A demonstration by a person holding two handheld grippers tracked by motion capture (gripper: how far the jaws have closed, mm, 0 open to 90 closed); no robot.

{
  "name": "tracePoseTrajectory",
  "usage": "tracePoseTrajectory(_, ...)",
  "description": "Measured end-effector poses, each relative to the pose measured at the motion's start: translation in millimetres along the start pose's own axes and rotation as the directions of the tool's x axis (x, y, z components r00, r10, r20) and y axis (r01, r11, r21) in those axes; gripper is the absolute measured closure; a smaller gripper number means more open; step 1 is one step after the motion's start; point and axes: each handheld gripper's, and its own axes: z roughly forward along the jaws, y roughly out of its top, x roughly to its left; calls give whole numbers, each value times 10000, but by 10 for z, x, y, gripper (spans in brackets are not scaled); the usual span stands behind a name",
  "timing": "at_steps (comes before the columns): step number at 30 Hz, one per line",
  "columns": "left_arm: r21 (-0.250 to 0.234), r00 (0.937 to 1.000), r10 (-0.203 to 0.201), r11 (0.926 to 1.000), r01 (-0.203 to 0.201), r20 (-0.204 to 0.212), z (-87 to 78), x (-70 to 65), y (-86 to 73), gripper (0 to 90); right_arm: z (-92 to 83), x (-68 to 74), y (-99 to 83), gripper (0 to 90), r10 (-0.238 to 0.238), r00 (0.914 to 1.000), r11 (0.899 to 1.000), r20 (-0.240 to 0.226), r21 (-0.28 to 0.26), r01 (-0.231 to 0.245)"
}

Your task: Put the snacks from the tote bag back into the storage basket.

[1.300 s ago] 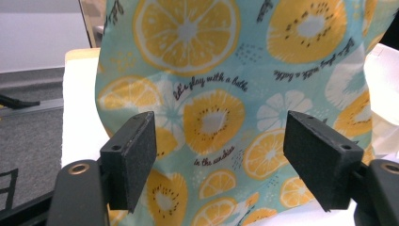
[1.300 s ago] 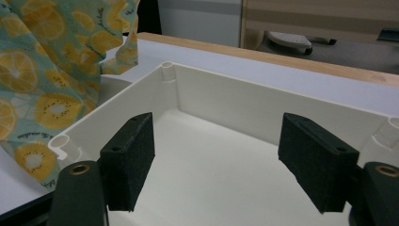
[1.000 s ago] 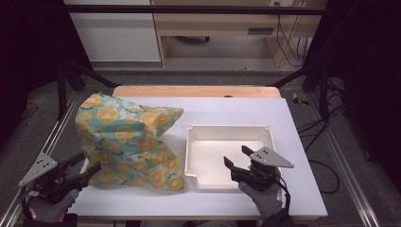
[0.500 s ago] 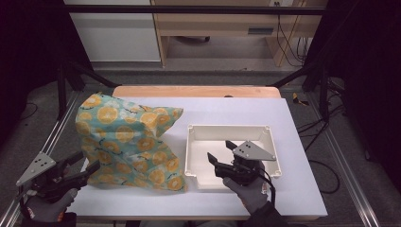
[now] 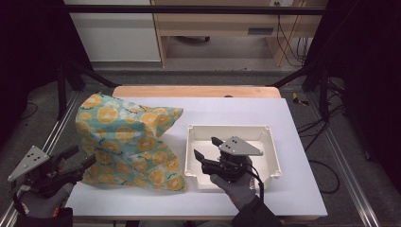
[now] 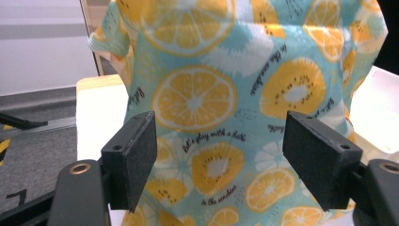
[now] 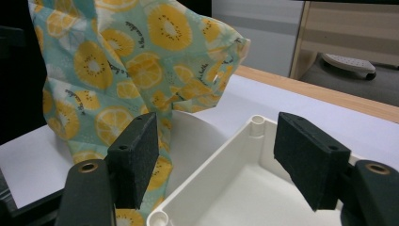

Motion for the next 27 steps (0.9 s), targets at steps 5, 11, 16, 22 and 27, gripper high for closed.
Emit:
tracePoseTrajectory(5, -45, 10000, 29, 10000, -29, -49, 11, 4, 45, 263, 54, 53, 35, 322, -77, 9999, 10000, -134, -63, 76)
tracePoseTrajectory(11, -184, 10000, 93, 9998, -93, -28, -4, -14, 104, 263, 129, 145, 67, 336, -209, 9990, 9998, -404, -38, 208)
tracePoseTrajectory(16, -300, 10000, 42, 9995, -44, -44, -18, 9, 164, 263, 198, 232, 116, 358, -312, 9973, 9995, -670, 3, 313)
tracePoseTrajectory(22, -476, 10000, 24, 9989, -23, 10, -20, 20, 250, 263, 272, 283, 131, 373, -289, 9967, 9996, -759, 32, 292)
tracePoseTrajectory(27, -526, 10000, 58, 9986, -57, 18, 2, 18, 294, 263, 295, 314, 151, 382, -308, 9963, 9995, -807, -17, 307)
